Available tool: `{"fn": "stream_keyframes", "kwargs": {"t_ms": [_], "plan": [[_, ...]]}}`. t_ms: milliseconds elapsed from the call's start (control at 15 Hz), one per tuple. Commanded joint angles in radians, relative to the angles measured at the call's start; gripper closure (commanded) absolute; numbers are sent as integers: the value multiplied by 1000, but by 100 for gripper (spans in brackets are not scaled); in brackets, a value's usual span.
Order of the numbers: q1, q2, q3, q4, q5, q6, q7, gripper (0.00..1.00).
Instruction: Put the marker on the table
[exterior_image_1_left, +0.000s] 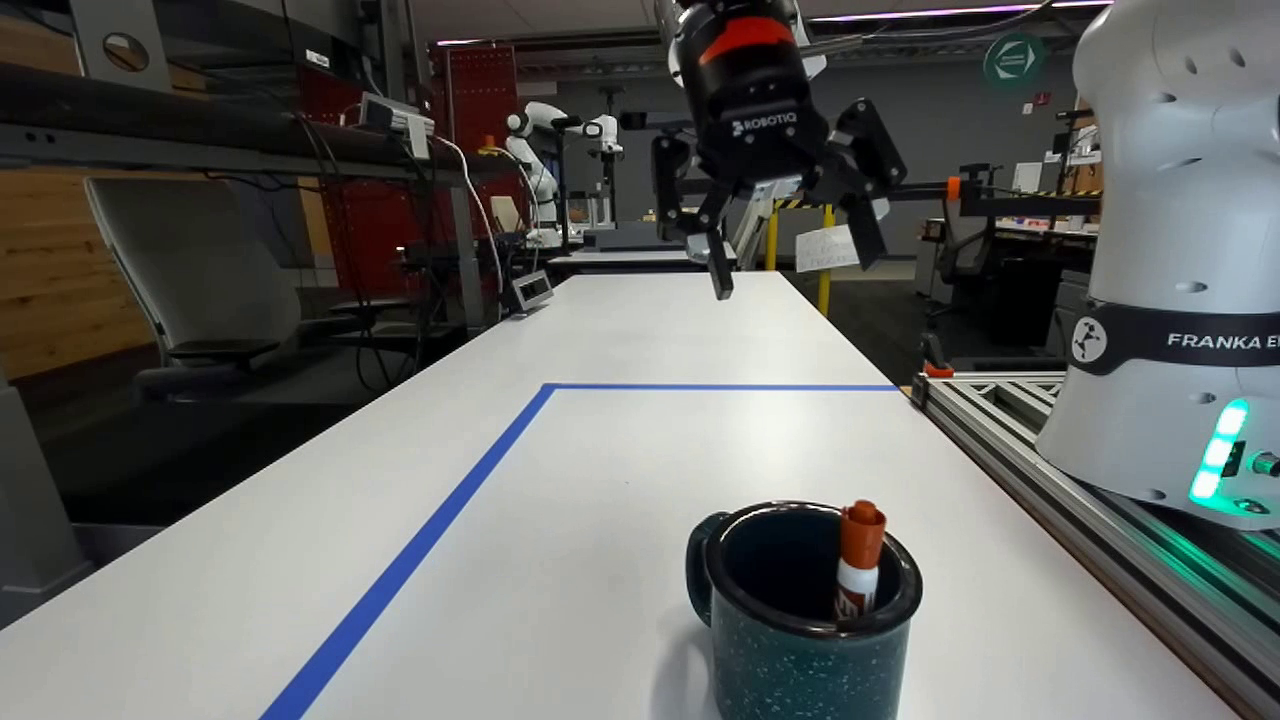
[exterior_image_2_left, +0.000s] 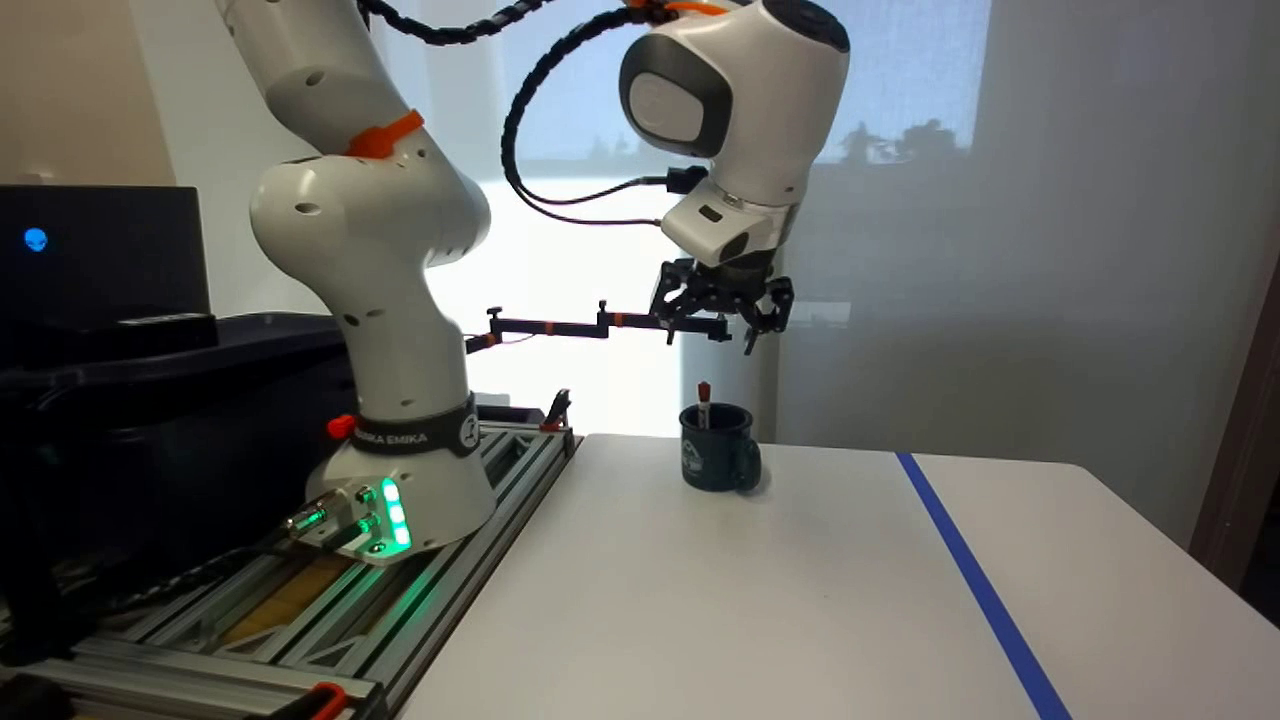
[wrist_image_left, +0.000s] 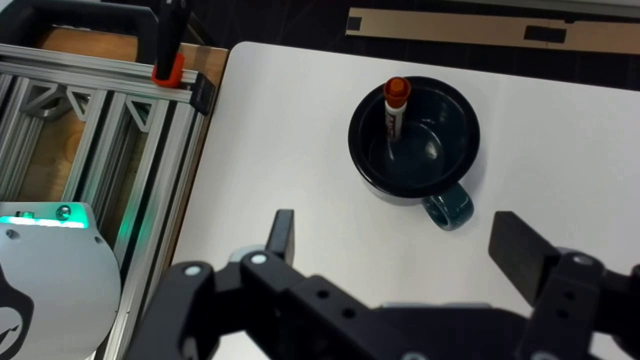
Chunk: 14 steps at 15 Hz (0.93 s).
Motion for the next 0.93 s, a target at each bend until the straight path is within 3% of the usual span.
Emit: {"fn": "stream_keyframes", "kwargs": {"t_ms": [0,267,867], "plan": [[36,-3,25,-7,34,143,57,0],[59,27,36,-3,17,250,105,0],[95,131,42,-3,-6,340,159,0]]}}
